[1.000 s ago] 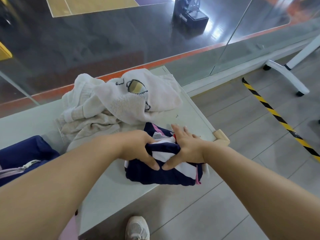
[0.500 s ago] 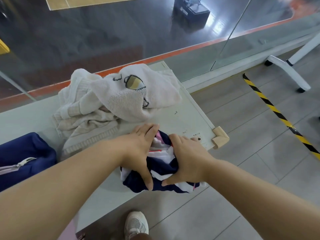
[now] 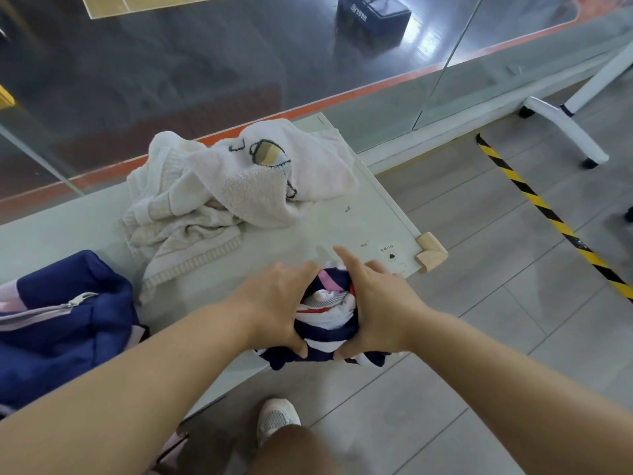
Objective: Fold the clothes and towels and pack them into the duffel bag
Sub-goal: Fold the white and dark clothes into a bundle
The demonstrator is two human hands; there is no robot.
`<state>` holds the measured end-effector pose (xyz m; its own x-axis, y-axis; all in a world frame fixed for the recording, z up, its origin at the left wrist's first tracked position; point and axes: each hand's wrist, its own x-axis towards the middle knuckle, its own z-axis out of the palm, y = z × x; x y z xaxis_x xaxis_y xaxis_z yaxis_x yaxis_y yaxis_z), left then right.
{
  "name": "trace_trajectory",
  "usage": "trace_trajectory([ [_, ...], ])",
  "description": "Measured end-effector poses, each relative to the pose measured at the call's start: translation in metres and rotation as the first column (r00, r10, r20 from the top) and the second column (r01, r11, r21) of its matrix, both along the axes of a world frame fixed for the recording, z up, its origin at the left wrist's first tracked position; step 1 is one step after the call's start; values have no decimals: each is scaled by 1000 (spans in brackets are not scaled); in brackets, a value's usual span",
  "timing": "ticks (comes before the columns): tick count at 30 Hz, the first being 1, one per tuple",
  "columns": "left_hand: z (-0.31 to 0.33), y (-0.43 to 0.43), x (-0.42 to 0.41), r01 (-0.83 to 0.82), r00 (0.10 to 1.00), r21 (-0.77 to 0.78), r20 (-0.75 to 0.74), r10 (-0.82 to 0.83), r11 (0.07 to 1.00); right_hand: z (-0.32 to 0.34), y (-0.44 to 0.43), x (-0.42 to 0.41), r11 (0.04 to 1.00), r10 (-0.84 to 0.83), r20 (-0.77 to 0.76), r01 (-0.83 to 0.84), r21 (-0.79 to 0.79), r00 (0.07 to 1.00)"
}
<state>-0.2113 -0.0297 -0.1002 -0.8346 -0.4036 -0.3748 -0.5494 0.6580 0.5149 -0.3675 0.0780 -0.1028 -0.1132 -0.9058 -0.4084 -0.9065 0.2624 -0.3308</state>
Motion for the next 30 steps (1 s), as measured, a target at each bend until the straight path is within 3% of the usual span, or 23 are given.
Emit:
trace_trajectory([
  [3,-2,12,12,5,1000,-67,-28,-7,998,4,6,10,998,61,-138,-64,-15,988],
  [10,12,28,62,-113,992,21,-61,114,993,40,6,59,980,198,-331,-190,56,923],
  [18,72,45,173,-239,969,-128,-92,228,963,102,7,125,969,238,-468,-242,53,851],
  [21,93,57,231,-345,937,-137,-111,332,929,124,10,154,974,206,-485,-227,16,850],
  [30,93,84,399,-504,826,-364,59,560,783,162,10,263,948,115,-426,-227,-222,898],
])
